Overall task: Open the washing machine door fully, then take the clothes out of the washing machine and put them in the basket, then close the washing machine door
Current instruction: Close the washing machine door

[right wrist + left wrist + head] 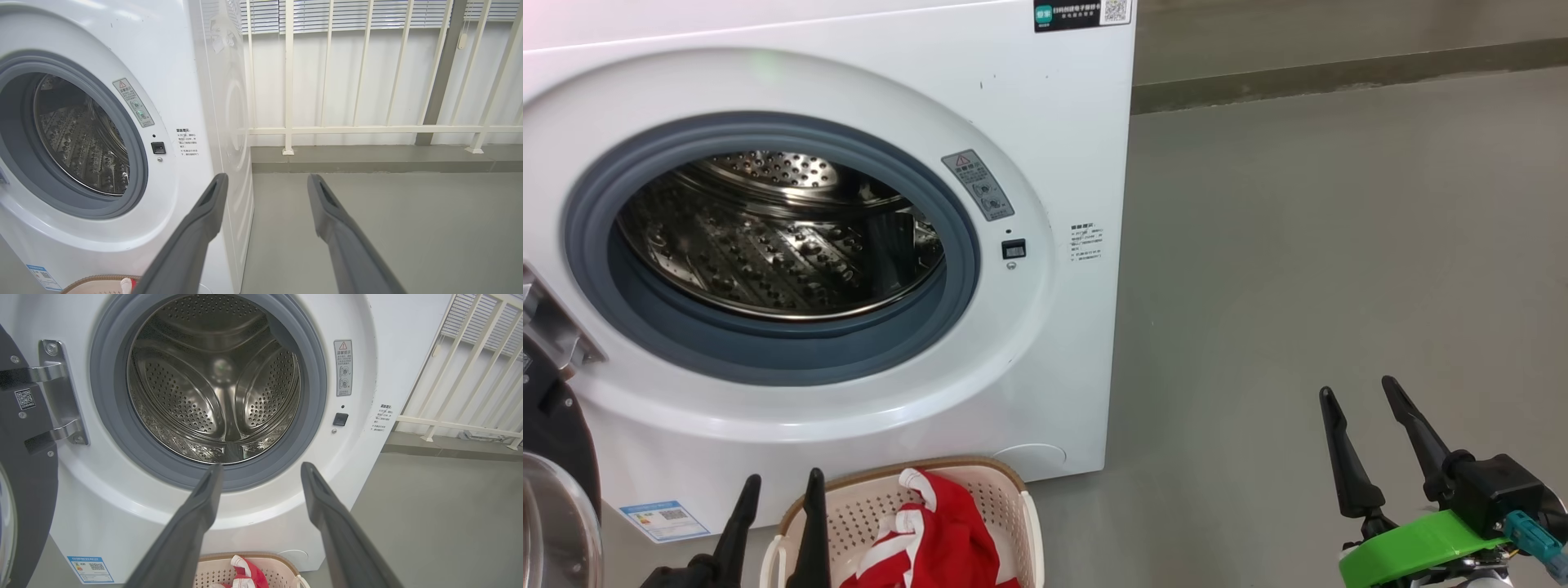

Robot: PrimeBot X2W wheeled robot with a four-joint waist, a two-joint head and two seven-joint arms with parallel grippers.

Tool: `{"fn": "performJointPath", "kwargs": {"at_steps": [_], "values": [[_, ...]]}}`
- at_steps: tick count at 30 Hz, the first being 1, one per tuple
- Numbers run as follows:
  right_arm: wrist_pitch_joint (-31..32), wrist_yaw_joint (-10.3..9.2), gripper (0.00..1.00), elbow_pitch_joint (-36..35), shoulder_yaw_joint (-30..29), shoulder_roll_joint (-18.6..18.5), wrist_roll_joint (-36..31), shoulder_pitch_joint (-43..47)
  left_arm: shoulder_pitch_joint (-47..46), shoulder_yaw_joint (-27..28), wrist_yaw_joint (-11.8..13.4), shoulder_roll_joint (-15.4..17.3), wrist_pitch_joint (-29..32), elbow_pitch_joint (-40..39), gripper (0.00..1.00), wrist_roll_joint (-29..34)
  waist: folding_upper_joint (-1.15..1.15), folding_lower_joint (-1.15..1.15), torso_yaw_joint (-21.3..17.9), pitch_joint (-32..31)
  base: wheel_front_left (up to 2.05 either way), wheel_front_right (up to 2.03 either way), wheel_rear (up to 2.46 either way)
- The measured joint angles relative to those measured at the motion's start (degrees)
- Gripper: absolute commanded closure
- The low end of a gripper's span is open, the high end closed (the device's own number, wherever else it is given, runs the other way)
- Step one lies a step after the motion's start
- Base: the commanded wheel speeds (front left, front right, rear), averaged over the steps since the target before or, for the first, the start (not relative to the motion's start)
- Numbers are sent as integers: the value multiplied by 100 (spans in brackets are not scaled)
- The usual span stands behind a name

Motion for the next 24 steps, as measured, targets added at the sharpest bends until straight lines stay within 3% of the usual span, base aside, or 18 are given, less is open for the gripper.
{"fn": "performJointPath", "kwargs": {"at_steps": [17,24], "values": [[0,0,0,76,-77,22,-42,0,0,44,2,0,0,-105,0,12,0,0,11,-55,-2,2,0],[0,0,0,107,-78,34,-42,0,-1,60,7,0,0,-57,0,18,0,0,24,-104,-85,85,0]]}}
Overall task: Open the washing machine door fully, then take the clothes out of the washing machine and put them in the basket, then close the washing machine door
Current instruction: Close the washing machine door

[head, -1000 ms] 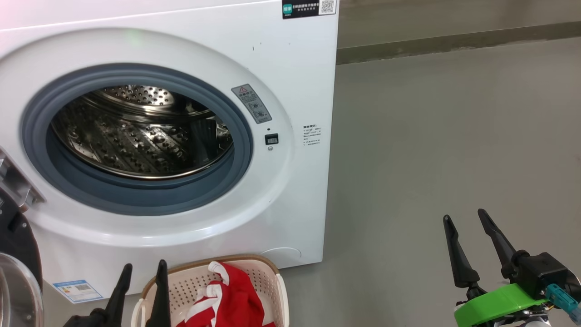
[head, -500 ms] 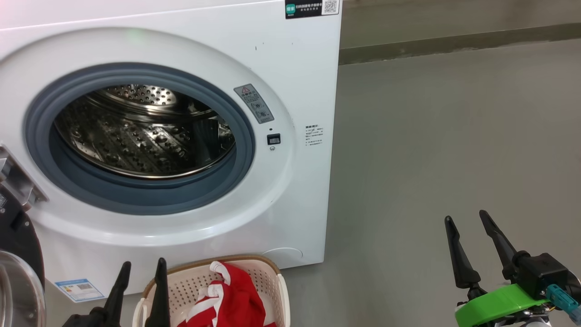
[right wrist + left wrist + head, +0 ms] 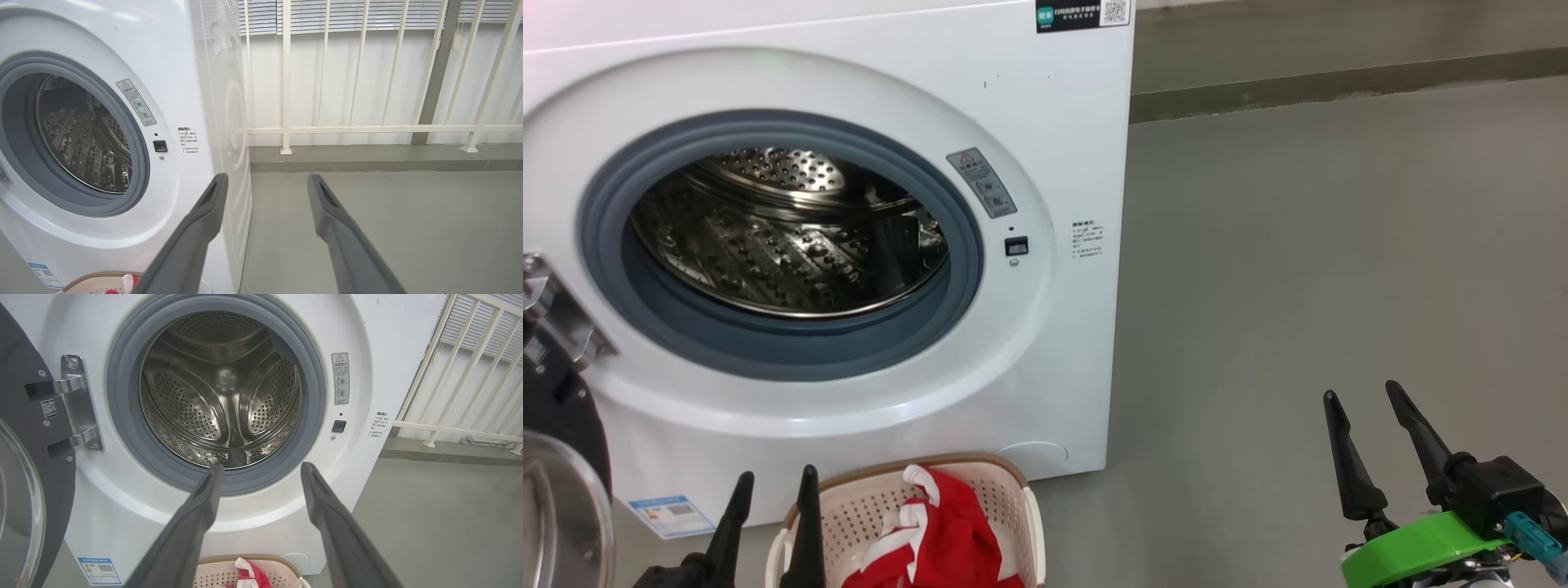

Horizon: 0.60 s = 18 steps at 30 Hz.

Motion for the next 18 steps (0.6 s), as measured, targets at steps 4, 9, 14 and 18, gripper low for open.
{"fn": "performJointPath", "kwargs": {"at_steps": [4,9,14,18], "values": [[0,0,0,3,0,1,0,0,0,9,0,0,0,21,0,0,0,0,14,-30,-164,164,0],[0,0,0,13,-1,0,1,2,1,10,-8,0,0,-10,0,-1,0,0,28,-38,-191,191,0],[0,0,0,42,-1,1,1,18,1,12,-13,0,0,-49,0,-22,0,0,41,-41,-128,128,0],[0,0,0,45,-3,1,1,20,3,3,-16,0,0,-38,0,-19,0,0,52,-47,-67,67,0]]}}
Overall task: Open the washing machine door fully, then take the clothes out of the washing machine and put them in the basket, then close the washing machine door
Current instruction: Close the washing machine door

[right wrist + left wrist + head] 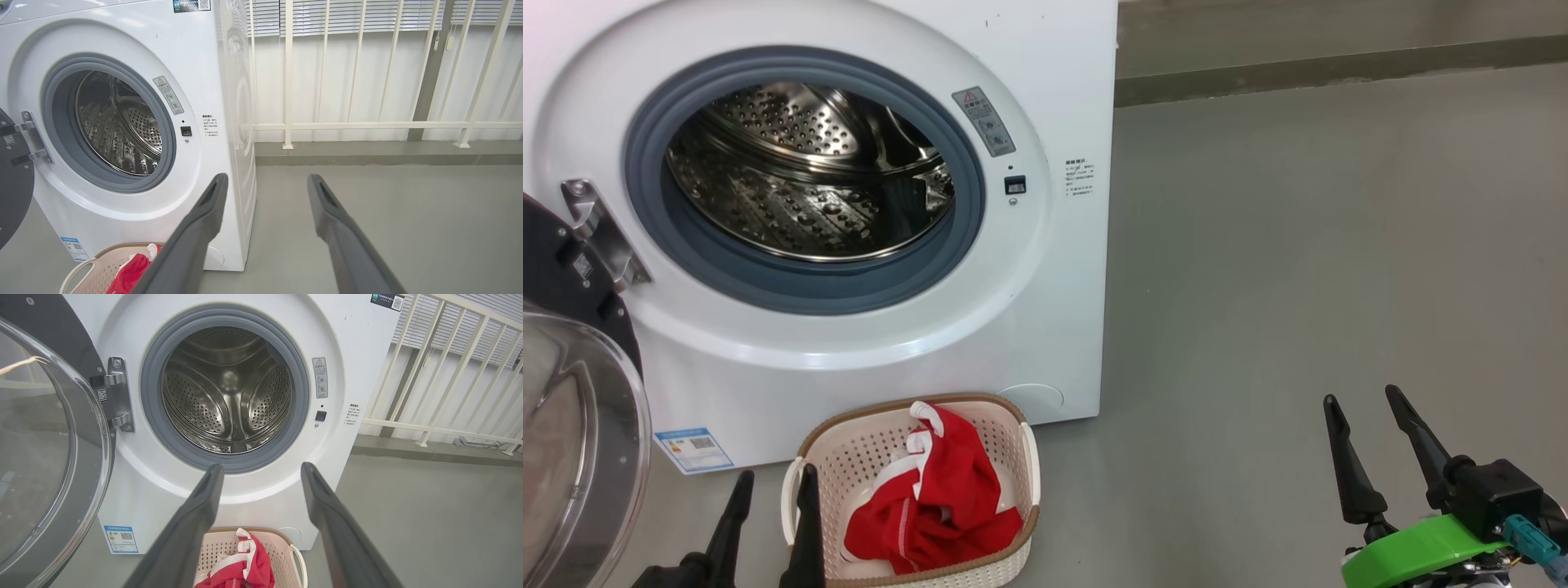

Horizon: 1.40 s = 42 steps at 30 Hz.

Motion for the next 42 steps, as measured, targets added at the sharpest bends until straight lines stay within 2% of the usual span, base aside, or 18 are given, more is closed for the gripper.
{"fn": "performJointPath", "kwargs": {"at_steps": [11,18,24,42], "values": [[0,0,0,-3,0,1,0,10,0,-30,19,0,0,7,0,-3,0,0,73,20,-5,5,0],[0,0,0,-4,4,1,0,10,0,-60,167,1,0,-42,0,1,0,0,289,28,0,0,0],[0,0,0,-25,99,2,5,9,-1,-73,318,1,0,-210,0,15,0,0,616,61,0,0,0],[0,0,0,-196,250,2,62,-61,-3,-45,471,8,0,-568,0,83,0,0,1901,223,0,0,0]]}}
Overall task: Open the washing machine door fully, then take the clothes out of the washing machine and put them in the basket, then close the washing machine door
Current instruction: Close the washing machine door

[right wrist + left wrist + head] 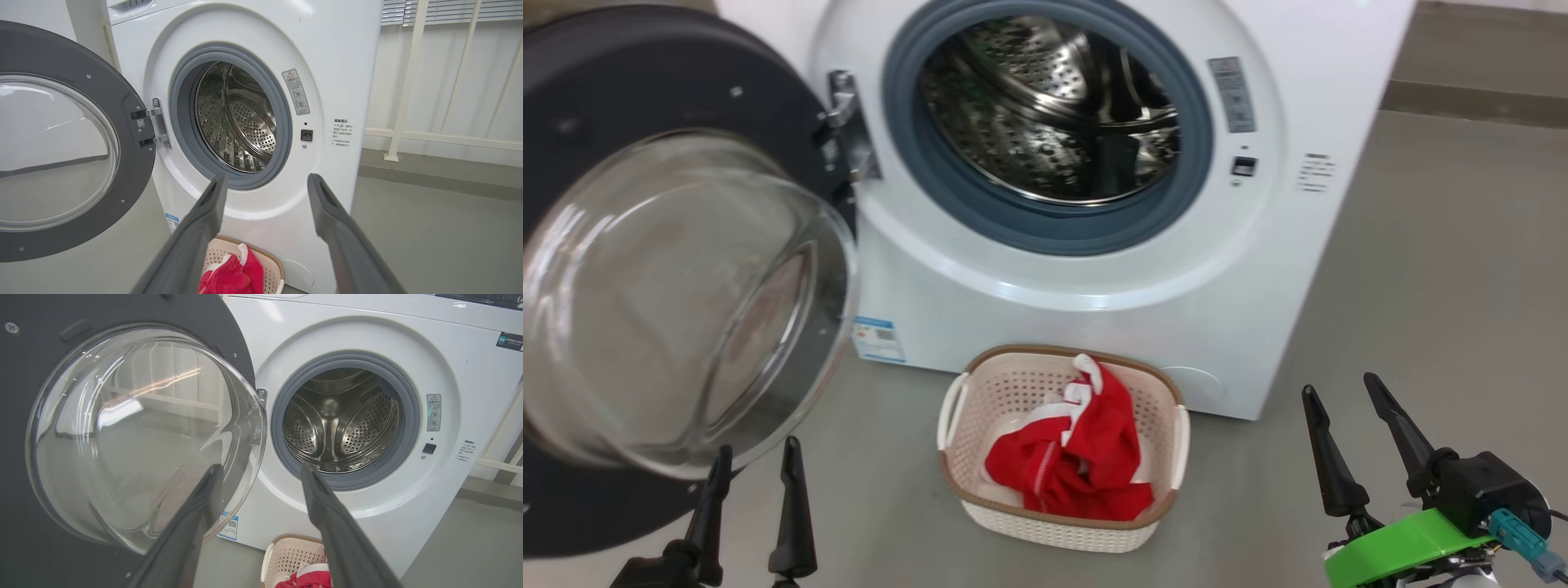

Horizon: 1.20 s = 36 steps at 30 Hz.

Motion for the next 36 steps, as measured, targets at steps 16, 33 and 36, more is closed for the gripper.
{"fn": "performJointPath", "kwargs": {"at_steps": [16,33,36], "values": [[0,0,0,-90,70,-3,41,0,2,4,148,44,1,-1,0,37,0,0,921,49,0,0,0],[0,0,0,-67,119,-58,42,2,-168,164,202,304,66,-199,100,10,0,0,949,95,0,0,0],[0,0,0,-63,122,-109,42,1,-651,441,348,532,180,-477,100,-29,0,0,900,145,0,0,0]]}}
